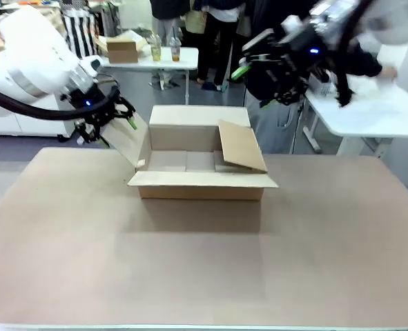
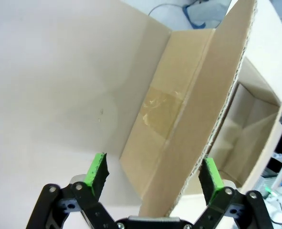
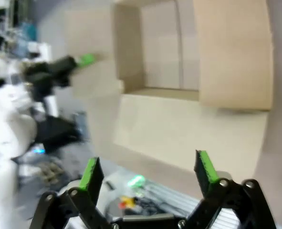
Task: Pack the gift set into the box.
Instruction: Place both hands on the side flaps of the Package Box and spread them outward.
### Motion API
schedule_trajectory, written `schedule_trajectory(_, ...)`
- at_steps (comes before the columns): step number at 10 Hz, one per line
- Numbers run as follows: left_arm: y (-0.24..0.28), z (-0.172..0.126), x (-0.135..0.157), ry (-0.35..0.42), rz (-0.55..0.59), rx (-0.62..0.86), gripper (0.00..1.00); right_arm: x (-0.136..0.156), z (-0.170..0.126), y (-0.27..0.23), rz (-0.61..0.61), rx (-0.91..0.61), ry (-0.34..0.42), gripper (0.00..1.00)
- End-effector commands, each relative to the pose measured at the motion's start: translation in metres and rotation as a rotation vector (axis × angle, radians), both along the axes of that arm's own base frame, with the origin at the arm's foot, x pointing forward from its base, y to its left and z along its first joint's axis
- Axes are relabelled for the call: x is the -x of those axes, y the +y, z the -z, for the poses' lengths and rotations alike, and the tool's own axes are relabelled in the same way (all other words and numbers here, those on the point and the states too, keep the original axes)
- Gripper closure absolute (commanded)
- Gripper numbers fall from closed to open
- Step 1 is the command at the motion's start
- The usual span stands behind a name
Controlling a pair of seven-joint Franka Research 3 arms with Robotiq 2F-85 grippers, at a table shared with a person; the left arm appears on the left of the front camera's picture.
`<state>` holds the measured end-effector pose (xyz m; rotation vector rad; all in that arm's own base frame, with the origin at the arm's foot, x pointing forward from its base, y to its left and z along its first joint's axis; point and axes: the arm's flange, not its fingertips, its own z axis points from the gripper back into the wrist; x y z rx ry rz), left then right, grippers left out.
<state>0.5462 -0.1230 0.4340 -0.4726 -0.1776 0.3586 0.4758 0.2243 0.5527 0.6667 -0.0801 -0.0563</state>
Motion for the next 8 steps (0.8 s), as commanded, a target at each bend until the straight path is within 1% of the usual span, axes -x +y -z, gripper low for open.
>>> schedule_trajectory(1,-0.002,-0.001,0.000,0.009,-0.009,-0.012,0.00,-0.029,0.021,0.035,-0.097,0.253,0.000,0.00)
schedule_trajectory(2,-0.002,-0.001,0.000,0.009,-0.009,-0.012,0.00,-0.026,0.036,0.058,-0.107,0.394,-0.099,0.00)
schedule_trajectory(3,-0.002,-0.001,0.000,0.009,-0.009,-0.012,0.00,-0.018,0.034,0.057,-0.124,0.367,-0.110,0.00)
schedule_trajectory(4,-0.002,-0.001,0.000,0.009,-0.009,-0.012,0.00,0.002,-0.003,0.014,-0.066,0.108,-0.092,0.00)
schedule_trajectory(5,-0.002,-0.001,0.000,0.009,-0.009,-0.012,0.00,-0.018,0.056,0.059,-0.164,0.340,-0.057,0.00)
schedule_trajectory(6,-0.002,-0.001,0.000,0.009,-0.009,-0.012,0.00,-0.017,0.039,0.054,-0.135,0.295,-0.077,0.00)
schedule_trajectory(7,-0.002,-0.001,0.000,0.009,-0.009,-0.012,0.00,-0.016,0.037,0.078,0.012,0.553,-0.066,0.00)
schedule_trajectory(8,-0.002,-0.001,0.000,0.009,-0.009,-0.012,0.00,-0.035,0.045,0.110,0.028,0.682,-0.140,0.00)
